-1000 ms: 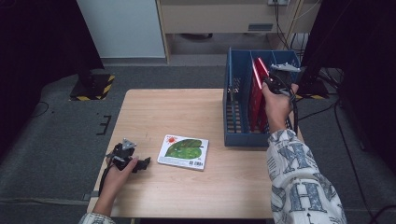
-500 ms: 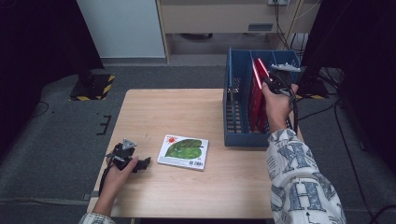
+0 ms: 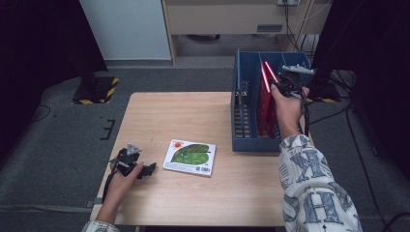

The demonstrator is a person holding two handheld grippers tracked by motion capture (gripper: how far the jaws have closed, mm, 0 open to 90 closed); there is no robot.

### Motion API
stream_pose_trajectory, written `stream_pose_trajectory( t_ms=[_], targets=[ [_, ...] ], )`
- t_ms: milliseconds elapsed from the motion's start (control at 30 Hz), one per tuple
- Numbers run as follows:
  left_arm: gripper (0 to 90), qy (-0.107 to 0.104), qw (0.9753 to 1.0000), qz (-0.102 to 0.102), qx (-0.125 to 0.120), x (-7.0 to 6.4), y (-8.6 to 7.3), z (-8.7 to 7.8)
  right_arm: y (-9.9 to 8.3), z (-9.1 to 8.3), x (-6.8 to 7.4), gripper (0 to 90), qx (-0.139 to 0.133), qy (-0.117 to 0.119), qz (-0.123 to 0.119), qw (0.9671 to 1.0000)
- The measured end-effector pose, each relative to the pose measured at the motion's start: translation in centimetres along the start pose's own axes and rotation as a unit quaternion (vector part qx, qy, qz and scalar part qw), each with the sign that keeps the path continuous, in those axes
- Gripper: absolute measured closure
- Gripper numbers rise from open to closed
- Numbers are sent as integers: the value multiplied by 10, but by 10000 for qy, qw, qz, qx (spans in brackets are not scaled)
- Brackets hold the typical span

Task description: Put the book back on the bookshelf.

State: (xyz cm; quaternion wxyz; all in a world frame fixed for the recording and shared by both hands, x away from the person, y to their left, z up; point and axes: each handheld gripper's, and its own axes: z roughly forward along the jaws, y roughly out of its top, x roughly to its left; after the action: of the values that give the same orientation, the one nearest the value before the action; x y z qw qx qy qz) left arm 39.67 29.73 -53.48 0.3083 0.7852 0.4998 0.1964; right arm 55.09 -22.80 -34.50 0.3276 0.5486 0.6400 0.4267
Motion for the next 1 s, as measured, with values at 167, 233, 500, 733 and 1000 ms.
stream_pose_trajectory(
  t_ms=[167, 233, 500, 733, 1000],
  targets=[
    [0, 4, 10000, -5, 0, 0, 0, 0, 1, -4, 2, 642, -30, 71, 26, 10000],
    [0, 3, 10000, 0, 0, 0, 0, 0, 2, -6, 3, 628, -56, 74, 41, 9999],
    [0, 6, 10000, -5, 4, 0, 0, 0, 8, -18, 2, 607, -198, 185, 87, 9996],
    [0, 9, 10000, -11, 2, 0, 0, 0, 10, -29, 5, 618, -270, 252, -30, 9993],
    [0, 11, 10000, 26, 35, 0, 0, 0, 6, -39, 4, 623, -289, 269, -120, 9991]
  ],
)
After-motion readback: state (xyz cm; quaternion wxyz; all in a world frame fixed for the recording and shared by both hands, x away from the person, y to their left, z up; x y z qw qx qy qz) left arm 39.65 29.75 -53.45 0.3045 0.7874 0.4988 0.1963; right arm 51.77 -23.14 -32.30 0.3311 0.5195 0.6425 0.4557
